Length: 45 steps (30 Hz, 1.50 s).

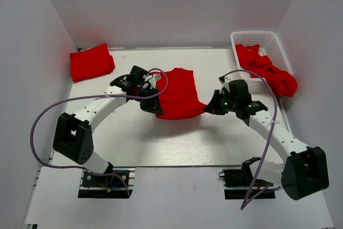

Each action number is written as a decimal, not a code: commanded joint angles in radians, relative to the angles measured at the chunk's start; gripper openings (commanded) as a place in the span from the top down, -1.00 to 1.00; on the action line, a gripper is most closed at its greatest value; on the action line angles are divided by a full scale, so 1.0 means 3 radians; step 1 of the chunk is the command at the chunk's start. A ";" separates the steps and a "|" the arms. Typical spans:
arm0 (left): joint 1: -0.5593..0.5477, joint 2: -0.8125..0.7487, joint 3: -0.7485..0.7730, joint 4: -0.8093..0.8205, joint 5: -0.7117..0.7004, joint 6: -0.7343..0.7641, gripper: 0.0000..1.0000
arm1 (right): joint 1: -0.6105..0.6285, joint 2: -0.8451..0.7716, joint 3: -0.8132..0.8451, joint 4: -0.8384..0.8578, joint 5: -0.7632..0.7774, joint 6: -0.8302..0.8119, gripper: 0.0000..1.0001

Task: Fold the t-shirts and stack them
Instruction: Fold the long partially folded tshirt into a neat square

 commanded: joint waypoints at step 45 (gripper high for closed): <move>0.0872 0.2378 0.2785 0.0117 -0.0388 -0.0188 0.87 | -0.0270 0.3720 0.4139 -0.0357 0.0010 -0.0215 1.00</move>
